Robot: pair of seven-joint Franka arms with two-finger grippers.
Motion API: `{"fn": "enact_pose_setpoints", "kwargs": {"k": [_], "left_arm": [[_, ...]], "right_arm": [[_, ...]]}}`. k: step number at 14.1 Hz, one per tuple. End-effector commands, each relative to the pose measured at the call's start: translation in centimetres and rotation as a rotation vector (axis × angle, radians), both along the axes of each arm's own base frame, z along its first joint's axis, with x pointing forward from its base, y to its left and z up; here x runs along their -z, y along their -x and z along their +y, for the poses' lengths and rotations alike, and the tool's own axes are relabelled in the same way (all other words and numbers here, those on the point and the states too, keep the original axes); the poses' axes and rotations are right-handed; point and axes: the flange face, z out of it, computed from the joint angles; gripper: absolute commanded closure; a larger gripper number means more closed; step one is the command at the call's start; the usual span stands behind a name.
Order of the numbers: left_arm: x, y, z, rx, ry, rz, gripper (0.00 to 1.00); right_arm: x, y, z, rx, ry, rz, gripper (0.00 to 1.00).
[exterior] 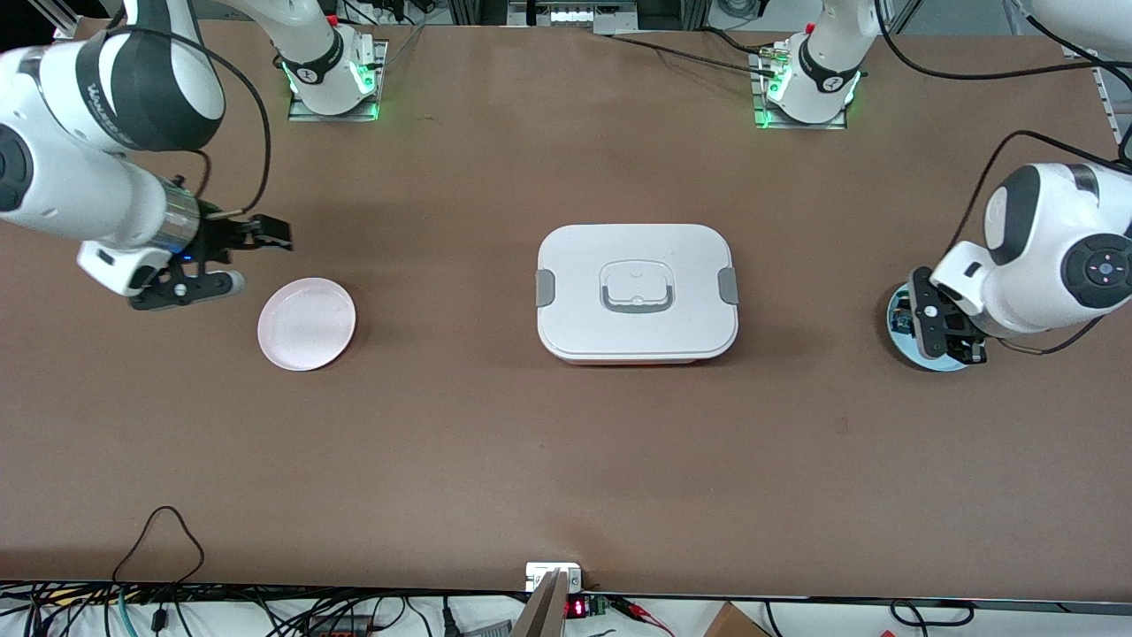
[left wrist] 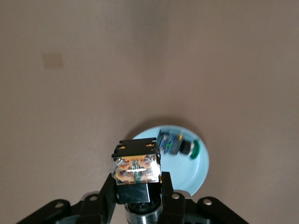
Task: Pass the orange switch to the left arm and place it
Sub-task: 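Lower the switch onto the light-blue plate with the left gripper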
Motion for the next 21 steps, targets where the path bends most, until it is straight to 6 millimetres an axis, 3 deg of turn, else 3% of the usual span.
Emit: {"fn": "enact_pose_setpoints", "kwargs": {"k": [1,4,8,10,11,12,13,16,18,21], "left_arm": [[4.5,2.3,5.3,0.101,0.031,-0.020,0.80],[9.0,4.0,8.1,0.123,0.065,-0.062,0.79],[13.6,5.2,11.7,0.083,0.102,-0.069,0.75],[14.6,5.2,11.9,0.107,0.111,-0.078,0.75],[15.0,5.2,11.9,0.107,0.115,-0.074,0.70],[15.5,5.3,12.1,0.101,0.119,-0.075,0.47],[15.2,5.4,12.8,0.090,0.116,-0.078,0.00],[13.2,4.8,13.1,0.071,0.105,-0.068,0.00],[10.0,4.0,12.6,0.046,0.098,-0.027,0.00],[2.5,1.5,10.7,-0.148,0.060,0.076,0.00]], "right_arm": [[-4.8,-0.9,-4.9,0.034,0.071,-0.086,0.00],[-7.2,-0.6,-8.7,0.324,-0.060,-0.064,0.00],[-9.1,-0.4,-9.2,0.261,-0.033,-0.096,0.00],[-7.5,-0.2,-9.7,0.225,-0.004,-0.094,0.00],[-6.8,-0.2,-10.0,0.223,-0.006,-0.124,0.00],[-6.4,0.2,-10.2,0.224,-0.009,-0.133,0.00],[-6.3,0.3,-10.1,0.238,-0.009,-0.125,0.00],[-7.5,0.5,-9.7,0.237,-0.018,-0.126,0.00],[-8.9,0.8,-9.6,0.236,-0.021,-0.117,0.00],[-9.7,0.9,-9.6,0.234,-0.021,-0.118,0.00]]}}
